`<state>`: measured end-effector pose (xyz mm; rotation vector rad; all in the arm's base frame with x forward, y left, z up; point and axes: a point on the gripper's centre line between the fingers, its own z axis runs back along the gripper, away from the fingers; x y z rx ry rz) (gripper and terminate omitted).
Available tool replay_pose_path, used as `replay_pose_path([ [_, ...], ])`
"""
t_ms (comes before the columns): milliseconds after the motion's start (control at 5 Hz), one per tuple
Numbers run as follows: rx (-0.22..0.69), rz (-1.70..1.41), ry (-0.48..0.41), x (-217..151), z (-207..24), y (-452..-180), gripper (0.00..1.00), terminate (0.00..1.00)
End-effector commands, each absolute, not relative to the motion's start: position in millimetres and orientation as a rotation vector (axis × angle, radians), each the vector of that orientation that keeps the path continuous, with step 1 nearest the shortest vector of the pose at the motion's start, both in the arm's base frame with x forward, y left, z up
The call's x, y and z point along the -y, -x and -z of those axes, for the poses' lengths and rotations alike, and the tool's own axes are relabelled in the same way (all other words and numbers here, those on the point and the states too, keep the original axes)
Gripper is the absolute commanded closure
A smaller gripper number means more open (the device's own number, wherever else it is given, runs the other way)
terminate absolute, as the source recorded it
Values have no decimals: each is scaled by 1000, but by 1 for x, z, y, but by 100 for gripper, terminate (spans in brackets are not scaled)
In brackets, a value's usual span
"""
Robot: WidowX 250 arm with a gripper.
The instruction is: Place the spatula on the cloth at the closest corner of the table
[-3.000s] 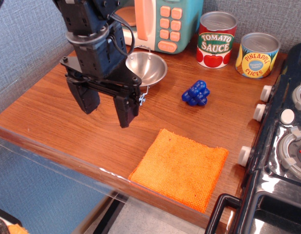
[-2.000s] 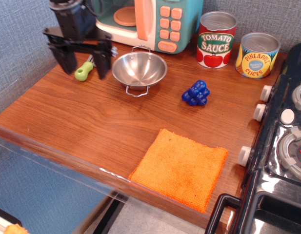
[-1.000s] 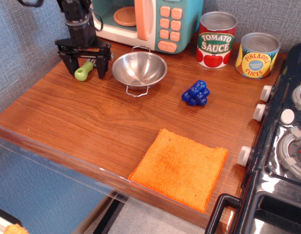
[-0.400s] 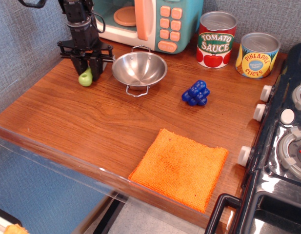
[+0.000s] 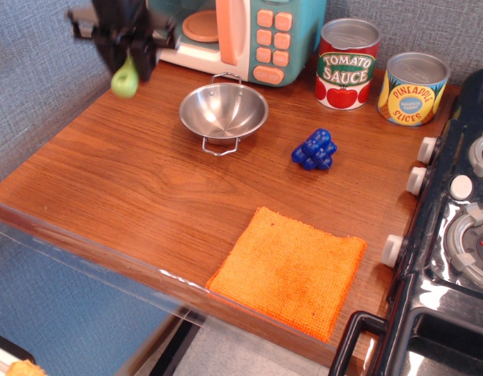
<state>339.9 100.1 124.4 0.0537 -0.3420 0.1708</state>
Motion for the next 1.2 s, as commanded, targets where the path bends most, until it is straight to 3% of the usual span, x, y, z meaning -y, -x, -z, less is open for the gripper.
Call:
replay_pose_path([
  [0, 361, -2, 62, -18, -158, -292, 100, 0],
  [200, 264, 27, 103, 30, -134, -276, 100, 0],
  [400, 193, 39, 88, 80, -107, -265, 100, 0],
  [600, 127, 38, 57, 106, -73, -260, 100, 0],
  [800, 77, 13, 30, 115, -54, -252, 100, 0],
  [1000, 96, -26, -9, 108, -53, -242, 100, 0],
])
